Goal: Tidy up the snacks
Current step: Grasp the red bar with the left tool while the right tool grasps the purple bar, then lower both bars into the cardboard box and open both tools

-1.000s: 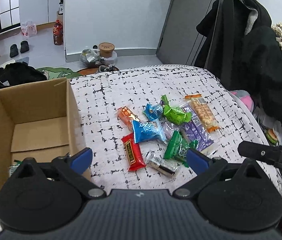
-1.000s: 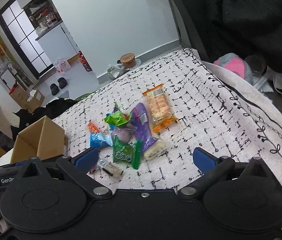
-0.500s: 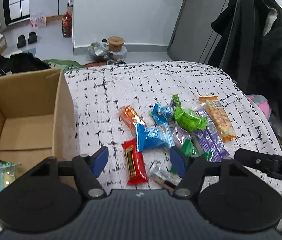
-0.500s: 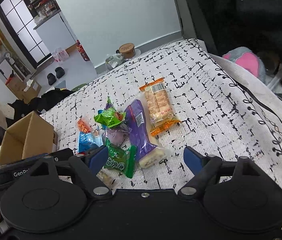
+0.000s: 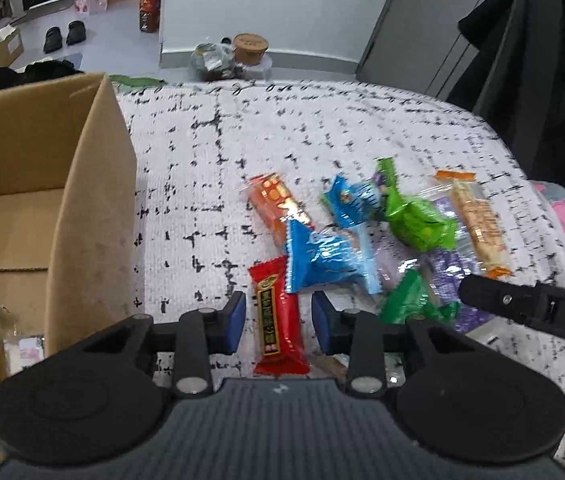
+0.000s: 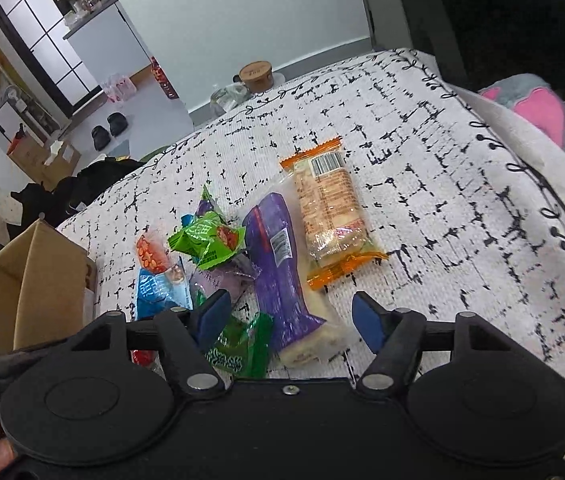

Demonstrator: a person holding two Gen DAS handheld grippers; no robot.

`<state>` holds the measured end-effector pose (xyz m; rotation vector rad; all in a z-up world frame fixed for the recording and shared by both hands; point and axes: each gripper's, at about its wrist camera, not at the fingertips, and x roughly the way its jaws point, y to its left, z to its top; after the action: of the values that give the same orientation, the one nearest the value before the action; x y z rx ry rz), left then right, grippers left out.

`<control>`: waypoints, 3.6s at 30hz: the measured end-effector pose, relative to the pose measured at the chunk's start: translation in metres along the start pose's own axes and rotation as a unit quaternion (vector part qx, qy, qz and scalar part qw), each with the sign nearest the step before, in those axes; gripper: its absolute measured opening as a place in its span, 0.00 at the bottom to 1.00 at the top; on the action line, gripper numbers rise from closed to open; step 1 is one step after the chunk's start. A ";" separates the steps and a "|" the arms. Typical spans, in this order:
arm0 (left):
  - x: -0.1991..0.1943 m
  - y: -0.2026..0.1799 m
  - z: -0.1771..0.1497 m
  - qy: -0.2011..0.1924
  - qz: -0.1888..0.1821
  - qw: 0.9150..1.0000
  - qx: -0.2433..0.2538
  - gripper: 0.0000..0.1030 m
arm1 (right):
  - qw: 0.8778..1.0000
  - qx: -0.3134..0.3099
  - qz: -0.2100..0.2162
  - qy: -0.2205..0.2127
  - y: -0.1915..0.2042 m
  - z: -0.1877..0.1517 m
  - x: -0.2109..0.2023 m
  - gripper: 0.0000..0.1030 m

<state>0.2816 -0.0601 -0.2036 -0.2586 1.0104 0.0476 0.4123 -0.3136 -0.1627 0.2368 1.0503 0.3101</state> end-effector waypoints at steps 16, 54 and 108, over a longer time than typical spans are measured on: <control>0.008 0.000 -0.006 0.004 -0.008 1.000 -0.002 0.20 | 0.998 -0.038 -0.036 0.039 0.014 -0.008 0.029 0.37; -0.100 0.026 -0.008 -0.085 -0.063 0.994 -0.001 0.20 | 0.998 0.030 0.044 -0.045 0.052 -0.030 -0.070 0.26; -0.127 0.173 0.014 -0.112 -0.016 0.989 -0.096 0.24 | 0.992 -0.026 0.117 -0.044 0.178 -0.033 -0.027 0.58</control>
<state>0.1978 0.1204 -0.1228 -0.4351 0.7777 0.1431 0.3469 -0.1563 -0.0971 0.3254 0.9273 0.5328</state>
